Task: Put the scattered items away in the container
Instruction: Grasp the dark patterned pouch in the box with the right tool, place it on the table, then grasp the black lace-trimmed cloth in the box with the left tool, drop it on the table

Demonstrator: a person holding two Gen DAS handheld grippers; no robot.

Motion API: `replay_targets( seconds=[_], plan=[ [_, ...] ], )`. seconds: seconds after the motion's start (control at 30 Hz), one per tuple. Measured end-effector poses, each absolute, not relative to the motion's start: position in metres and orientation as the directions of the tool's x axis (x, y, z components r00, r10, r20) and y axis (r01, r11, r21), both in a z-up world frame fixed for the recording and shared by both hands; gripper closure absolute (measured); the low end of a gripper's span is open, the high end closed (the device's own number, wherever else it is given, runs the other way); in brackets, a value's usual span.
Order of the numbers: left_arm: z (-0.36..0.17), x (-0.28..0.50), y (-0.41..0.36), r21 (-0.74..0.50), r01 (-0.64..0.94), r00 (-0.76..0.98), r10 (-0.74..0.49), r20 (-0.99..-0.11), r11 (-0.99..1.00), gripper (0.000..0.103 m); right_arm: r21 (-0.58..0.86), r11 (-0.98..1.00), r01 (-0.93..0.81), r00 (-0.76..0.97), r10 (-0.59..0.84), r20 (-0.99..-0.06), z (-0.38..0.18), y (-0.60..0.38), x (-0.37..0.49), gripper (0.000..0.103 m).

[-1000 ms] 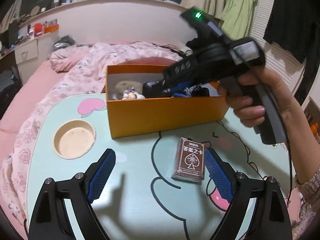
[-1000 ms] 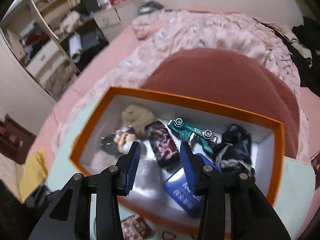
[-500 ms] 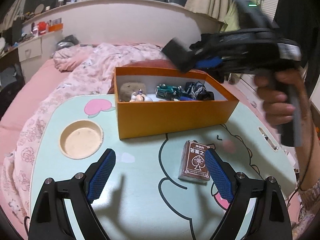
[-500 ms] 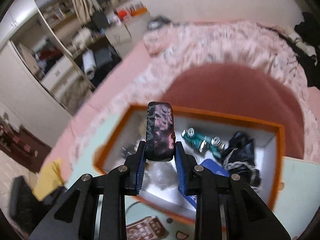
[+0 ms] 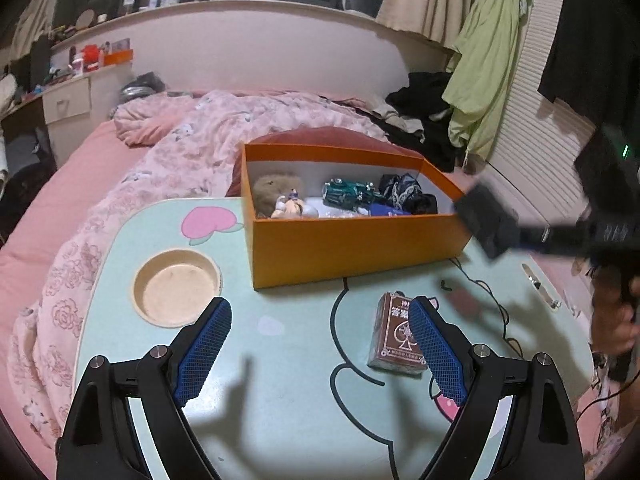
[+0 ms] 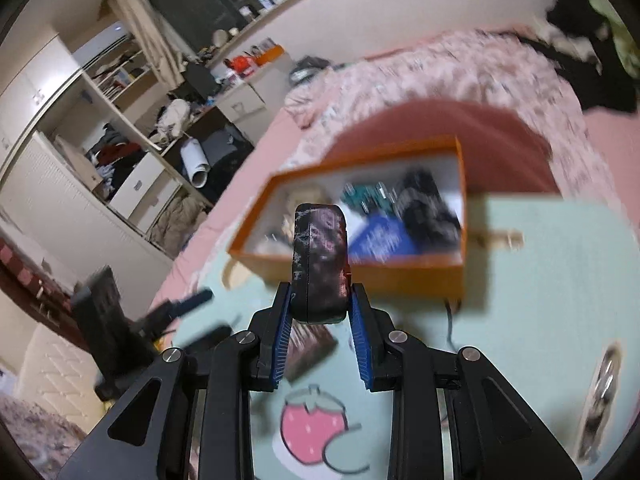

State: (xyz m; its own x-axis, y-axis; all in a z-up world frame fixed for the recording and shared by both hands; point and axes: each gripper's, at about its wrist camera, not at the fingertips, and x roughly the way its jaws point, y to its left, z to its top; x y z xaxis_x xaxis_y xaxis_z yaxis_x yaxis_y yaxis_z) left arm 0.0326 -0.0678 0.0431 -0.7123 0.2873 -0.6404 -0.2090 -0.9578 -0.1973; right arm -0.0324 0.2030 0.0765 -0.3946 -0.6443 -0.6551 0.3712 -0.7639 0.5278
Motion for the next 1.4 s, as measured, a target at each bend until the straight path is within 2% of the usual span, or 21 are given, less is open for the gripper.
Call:
replay_targets(
  seconds=[0.13,0.27,0.33,0.37,0.4,0.57,0.67,0.73,0.77,0.97,1.0,1.03,1.07,1.23,1.4],
  plan=[
    [0.049,0.027,-0.066,-0.213,-0.22,-0.699,0.306,-0.646,-0.952,0.013,0.577,-0.761,0.297,-0.333,-0.649,-0.684,0.038,0.204,-0.036,0.074],
    [0.06,0.01,-0.062,-0.253,-0.226,-0.661,0.339,-0.669,-0.941,0.013,0.615,-0.741,0.269,-0.322,-0.671,-0.667,0.022,0.203,-0.038,0.072],
    [0.068,-0.005,-0.058,-0.286,-0.229,-0.63,0.365,-0.686,-0.931,0.013,0.609,-0.76,0.227,-0.362,-0.647,-0.672,0.02,0.208,-0.037,0.061],
    [0.073,-0.014,-0.056,-0.299,-0.233,-0.616,0.378,-0.691,-0.925,0.013,0.597,-0.774,0.212,-0.386,-0.628,-0.676,0.02,0.212,-0.036,0.047],
    [0.077,-0.02,-0.053,-0.306,-0.24,-0.609,0.389,-0.692,-0.921,0.013,0.581,-0.787,0.207,-0.413,-0.608,-0.678,0.021,0.216,-0.033,0.039],
    [0.092,-0.059,-0.019,-0.314,-0.304,-0.565,0.436,-0.701,-0.899,0.013,0.484,-0.842,0.237,-0.491,-0.534,-0.688,0.027,0.227,-0.02,0.038],
    [0.089,-0.093,0.014,-0.278,-0.339,-0.514,0.425,-0.745,-0.899,0.015,0.499,-0.836,0.229,-0.485,-0.542,-0.686,0.021,0.235,-0.021,0.038],
    [0.082,-0.114,0.035,-0.243,-0.358,-0.472,0.399,-0.786,-0.902,0.024,0.519,-0.827,0.216,-0.482,-0.552,-0.68,0.018,0.238,-0.022,0.038],
    [0.079,-0.123,0.046,-0.225,-0.372,-0.454,0.388,-0.802,-0.9,0.025,0.524,-0.825,0.21,-0.481,-0.554,-0.68,0.017,0.239,-0.023,0.038],
    [0.056,-0.158,0.09,-0.141,-0.416,-0.419,0.328,-0.847,-0.898,0.026,0.543,-0.814,0.206,-0.475,-0.568,-0.672,0.017,0.239,-0.022,0.038],
    [0.049,-0.163,0.094,-0.129,-0.419,-0.403,0.311,-0.861,-0.899,0.032,0.545,-0.813,0.206,-0.475,-0.57,-0.67,0.016,0.24,-0.02,0.038],
    [0.043,-0.166,0.097,-0.114,-0.42,-0.389,0.292,-0.874,-0.9,0.049,0.548,-0.811,0.205,-0.474,-0.572,-0.669,0.016,0.241,-0.019,0.038],
    [0.037,-0.169,0.1,-0.099,-0.426,-0.373,0.274,-0.886,-0.899,0.058,0.553,-0.808,0.203,-0.473,-0.576,-0.667,0.016,0.243,-0.018,0.038],
    [0.04,-0.161,0.099,-0.08,-0.462,-0.404,0.291,-0.867,-0.883,0.074,0.579,-0.792,0.195,-0.472,-0.593,-0.652,0.015,0.249,-0.018,0.038],
    [0.076,-0.147,0.069,-0.199,-0.446,-0.469,0.417,-0.778,-0.873,0.076,0.587,-0.788,0.185,-0.47,-0.596,-0.651,0.013,0.25,-0.019,0.038]
  ],
)
